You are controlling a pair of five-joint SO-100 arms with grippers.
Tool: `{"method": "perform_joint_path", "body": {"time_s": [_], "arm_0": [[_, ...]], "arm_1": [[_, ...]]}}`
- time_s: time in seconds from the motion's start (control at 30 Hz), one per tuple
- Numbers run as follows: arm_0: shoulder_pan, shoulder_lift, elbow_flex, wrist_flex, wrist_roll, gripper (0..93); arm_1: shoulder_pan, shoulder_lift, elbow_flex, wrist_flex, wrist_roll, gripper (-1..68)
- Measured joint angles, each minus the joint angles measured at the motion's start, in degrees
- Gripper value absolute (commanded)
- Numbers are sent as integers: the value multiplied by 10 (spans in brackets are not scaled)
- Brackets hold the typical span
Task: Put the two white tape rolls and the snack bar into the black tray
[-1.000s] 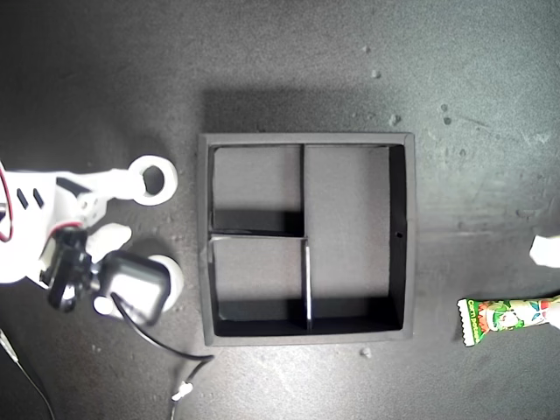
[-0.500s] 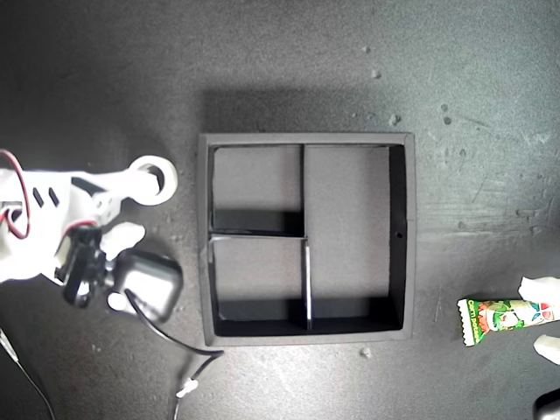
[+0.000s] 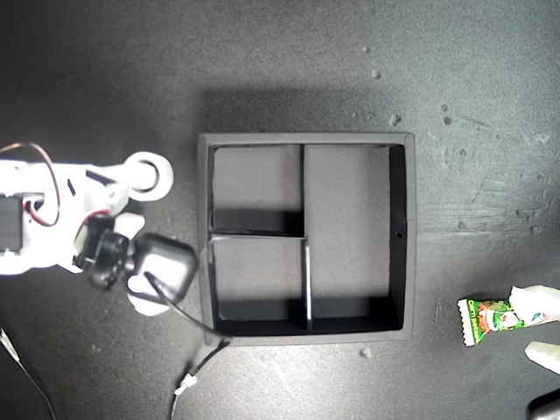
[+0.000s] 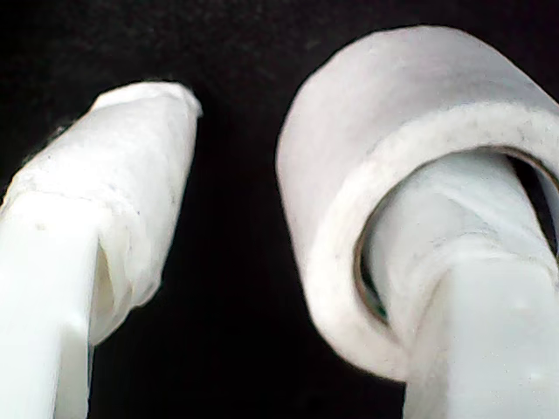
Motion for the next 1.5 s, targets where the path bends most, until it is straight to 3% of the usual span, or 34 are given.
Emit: {"method": "perform_joint_path", "body": {"time_s": [0.27,0.5,0.93,1.0,1.2,1.37,1.5], "arm_0": [[-23,17,-1,0,0,1],[-36,108,-1,38,20,1],[-38,205,-67,142,32,1],[-33,205,-73,144,35,1],[-7,200,-123,145,59,1],[40,170,-200,145,82,1],[72,149,-251,145,94,1]], "arm_1": [[-64,0,47,-13,119,270],[-127,0,162,-120,236,283],[-112,2,369,-308,261,282],[-111,10,391,-323,260,252],[-91,7,435,-355,258,62],[-55,6,422,-337,213,1],[-37,2,379,-293,175,1]]}}
